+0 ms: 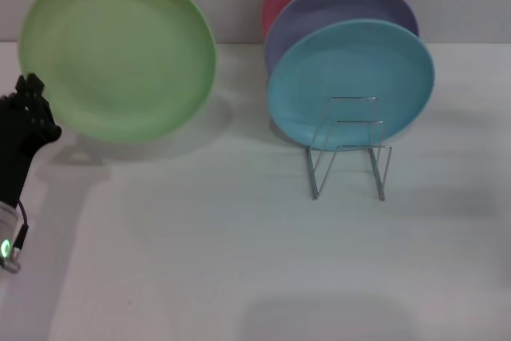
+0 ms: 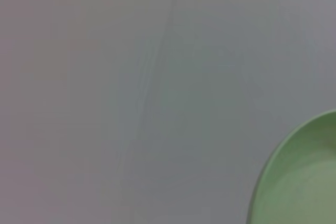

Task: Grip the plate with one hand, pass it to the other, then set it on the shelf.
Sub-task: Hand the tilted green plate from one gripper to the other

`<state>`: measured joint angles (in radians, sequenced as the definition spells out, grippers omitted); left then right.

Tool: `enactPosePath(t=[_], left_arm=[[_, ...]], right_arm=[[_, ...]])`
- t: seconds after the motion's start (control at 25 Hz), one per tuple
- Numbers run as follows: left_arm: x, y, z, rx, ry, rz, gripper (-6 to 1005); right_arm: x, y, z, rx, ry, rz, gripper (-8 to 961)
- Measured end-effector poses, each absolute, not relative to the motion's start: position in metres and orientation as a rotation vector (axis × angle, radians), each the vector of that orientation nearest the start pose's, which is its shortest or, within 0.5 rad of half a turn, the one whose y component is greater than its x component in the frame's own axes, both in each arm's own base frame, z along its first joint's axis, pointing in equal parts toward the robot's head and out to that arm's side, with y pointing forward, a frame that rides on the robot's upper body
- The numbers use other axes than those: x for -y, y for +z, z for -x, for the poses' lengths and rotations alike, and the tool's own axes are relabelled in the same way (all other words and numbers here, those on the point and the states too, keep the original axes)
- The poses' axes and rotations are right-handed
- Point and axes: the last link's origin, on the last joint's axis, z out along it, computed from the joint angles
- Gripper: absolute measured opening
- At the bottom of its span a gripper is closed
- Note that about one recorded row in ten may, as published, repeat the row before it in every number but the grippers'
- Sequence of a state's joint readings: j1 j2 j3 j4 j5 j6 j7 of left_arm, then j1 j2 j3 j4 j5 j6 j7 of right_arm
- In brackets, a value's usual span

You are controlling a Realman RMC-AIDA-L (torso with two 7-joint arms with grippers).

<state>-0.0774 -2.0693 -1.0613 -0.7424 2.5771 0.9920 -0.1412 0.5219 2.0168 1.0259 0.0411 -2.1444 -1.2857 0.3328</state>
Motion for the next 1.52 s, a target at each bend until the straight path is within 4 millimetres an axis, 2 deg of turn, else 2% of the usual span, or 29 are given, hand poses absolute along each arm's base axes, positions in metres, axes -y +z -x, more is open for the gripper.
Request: enactPosePath(t=[0.28, 0.52, 0.68, 0.72, 0.8, 1.12, 1.52], left_arm=[[-0.274, -0.030, 0.297, 0.666, -0.895, 1.506, 33], [-0.261, -0.045, 0.292, 0.606, -0.840, 1.519, 33], [-0.256, -0.050, 0.288, 0.599, -0.821, 1.517, 33], [-0.254, -0.053, 0.286, 0.591, -0.813, 1.519, 32], [-0.248, -0.059, 0.279, 0.565, -0.789, 1.502, 32], [-0.235, -0.063, 0.270, 0.547, -0.767, 1.477, 31], [-0.219, -0.066, 0.269, 0.523, -0.703, 1.465, 29]], right_arm=[[-0.334, 0.053, -0.334, -0.475, 0.920, 1.368, 753], [-0.315, 0.032, -0.316, -0.406, 1.016, 1.543, 752], [-0.301, 0.021, -0.311, -0.399, 1.061, 1.607, 752], [-0.292, 0.013, -0.308, -0.399, 1.083, 1.650, 752], [-0.288, 0.008, -0.307, -0.405, 1.095, 1.673, 752], [-0.260, -0.029, -0.289, -0.478, 1.203, 1.804, 753], [-0.251, -0.057, -0.262, -0.494, 1.291, 1.964, 753]])
